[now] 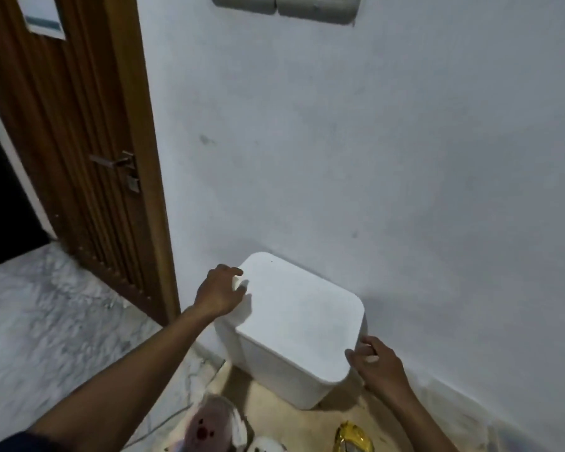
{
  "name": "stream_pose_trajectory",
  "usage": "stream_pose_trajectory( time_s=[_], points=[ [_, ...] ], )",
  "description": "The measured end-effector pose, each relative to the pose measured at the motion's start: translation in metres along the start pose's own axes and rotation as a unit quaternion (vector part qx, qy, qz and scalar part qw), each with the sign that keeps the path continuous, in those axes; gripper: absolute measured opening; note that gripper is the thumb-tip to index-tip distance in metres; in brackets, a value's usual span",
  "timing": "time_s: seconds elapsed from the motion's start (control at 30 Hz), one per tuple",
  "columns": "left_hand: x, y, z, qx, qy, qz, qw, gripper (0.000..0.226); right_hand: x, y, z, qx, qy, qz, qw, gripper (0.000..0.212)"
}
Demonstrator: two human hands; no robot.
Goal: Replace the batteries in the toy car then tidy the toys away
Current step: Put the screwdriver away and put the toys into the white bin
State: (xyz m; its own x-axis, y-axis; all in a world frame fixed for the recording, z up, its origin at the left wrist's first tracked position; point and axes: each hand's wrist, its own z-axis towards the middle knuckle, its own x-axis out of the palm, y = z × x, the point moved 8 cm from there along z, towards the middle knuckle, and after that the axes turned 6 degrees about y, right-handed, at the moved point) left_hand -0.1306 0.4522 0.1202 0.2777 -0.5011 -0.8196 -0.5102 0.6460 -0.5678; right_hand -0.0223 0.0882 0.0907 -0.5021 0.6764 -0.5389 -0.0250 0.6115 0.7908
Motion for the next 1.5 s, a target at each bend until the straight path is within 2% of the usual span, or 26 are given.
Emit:
stream_pose_trajectory(
  time_s=[0.07,0.17,0.4,0.63,0.77,0.9,1.0,1.17,1.27,1.37,1.5],
  points=[
    [0.005,0.022,0.009,-0.038,0.044,0.03,0.998,0.054,0.009,0.002,0.009,0.027,-0.004,0.015,1.0,0.053],
    [0.014,0.037,0.018,-0.063,0.088,0.015,0.994,0.048,0.016,0.002,0.019,0.058,-0.011,0.033,0.998,0.071],
    [0.01,0.048,0.029,-0.127,0.086,-0.112,0.982,0.036,0.014,0.01,0.024,0.09,-0.025,0.065,0.993,0.047],
    [-0.005,0.036,0.039,-0.12,0.079,-0.16,0.977,0.039,0.008,0.027,0.017,0.069,-0.045,0.105,0.991,0.027],
    [-0.016,0.023,0.039,-0.135,0.091,-0.223,0.961,0.03,0.006,0.038,0.012,0.077,-0.034,0.184,0.979,0.03],
    [-0.026,0.01,0.023,-0.141,0.051,-0.251,0.956,0.013,-0.002,0.033,-0.001,0.065,-0.031,0.235,0.969,0.042],
    [-0.031,-0.006,-0.004,-0.1,0.01,-0.329,0.939,0.017,-0.014,0.03,-0.013,0.046,-0.025,0.278,0.959,0.054],
    [-0.019,-0.038,-0.072,-0.059,-0.03,-0.411,0.909,0.024,-0.055,0.004,-0.045,0.056,-0.064,0.337,0.938,0.051],
    [0.009,-0.06,-0.116,-0.031,0.019,-0.429,0.903,0.023,-0.093,-0.038,-0.08,0.084,-0.129,0.328,0.932,0.033],
    [0.057,-0.093,-0.162,0.013,0.115,-0.395,0.911,0.031,-0.134,-0.094,-0.128,0.136,-0.19,0.261,0.937,0.016],
    [0.135,-0.141,-0.207,0.071,0.232,-0.321,0.915,0.039,-0.178,-0.171,-0.176,0.175,-0.248,0.151,0.941,0.028]
  ],
)
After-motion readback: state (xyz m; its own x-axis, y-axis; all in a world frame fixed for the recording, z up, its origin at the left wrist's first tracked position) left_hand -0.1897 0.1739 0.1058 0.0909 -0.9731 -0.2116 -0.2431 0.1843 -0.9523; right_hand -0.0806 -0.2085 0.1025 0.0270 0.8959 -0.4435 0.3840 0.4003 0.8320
